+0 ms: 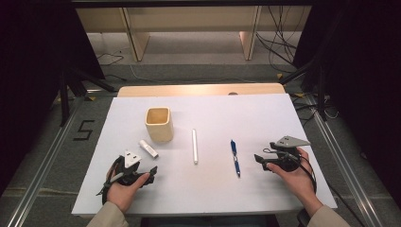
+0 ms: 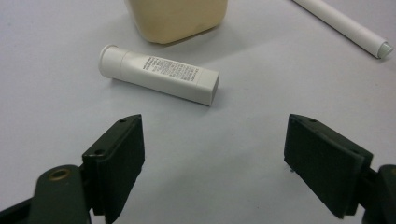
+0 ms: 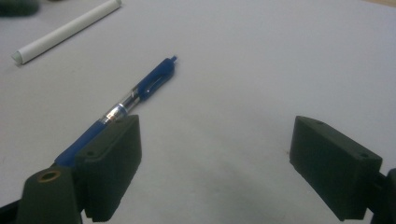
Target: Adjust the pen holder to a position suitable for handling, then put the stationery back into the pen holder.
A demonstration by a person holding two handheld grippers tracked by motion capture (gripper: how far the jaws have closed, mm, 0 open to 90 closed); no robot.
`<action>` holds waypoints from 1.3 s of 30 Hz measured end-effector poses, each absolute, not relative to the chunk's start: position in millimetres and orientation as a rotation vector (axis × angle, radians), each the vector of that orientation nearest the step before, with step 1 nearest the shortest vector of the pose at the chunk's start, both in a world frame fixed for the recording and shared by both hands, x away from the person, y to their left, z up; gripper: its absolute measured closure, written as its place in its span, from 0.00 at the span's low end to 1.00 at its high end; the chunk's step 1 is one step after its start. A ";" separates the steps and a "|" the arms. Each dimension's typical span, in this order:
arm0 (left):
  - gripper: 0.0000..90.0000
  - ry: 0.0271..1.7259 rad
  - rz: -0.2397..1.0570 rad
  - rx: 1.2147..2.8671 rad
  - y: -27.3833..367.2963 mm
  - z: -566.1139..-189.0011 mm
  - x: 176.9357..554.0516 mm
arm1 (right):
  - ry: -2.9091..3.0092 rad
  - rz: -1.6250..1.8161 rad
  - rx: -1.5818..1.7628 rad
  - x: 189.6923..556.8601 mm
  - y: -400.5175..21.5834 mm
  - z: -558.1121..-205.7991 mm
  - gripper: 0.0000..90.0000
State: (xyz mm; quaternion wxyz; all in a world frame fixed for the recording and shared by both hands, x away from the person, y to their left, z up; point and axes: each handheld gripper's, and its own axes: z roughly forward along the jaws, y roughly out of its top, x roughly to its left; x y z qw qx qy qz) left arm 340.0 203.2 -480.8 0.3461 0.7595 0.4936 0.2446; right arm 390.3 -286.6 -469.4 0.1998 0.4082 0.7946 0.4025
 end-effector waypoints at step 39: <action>0.48 1.306 0.674 1.915 204.8 -478.0 339.3 | 2.216 1.110 1.122 390.9 -284.3 -469.3 0.19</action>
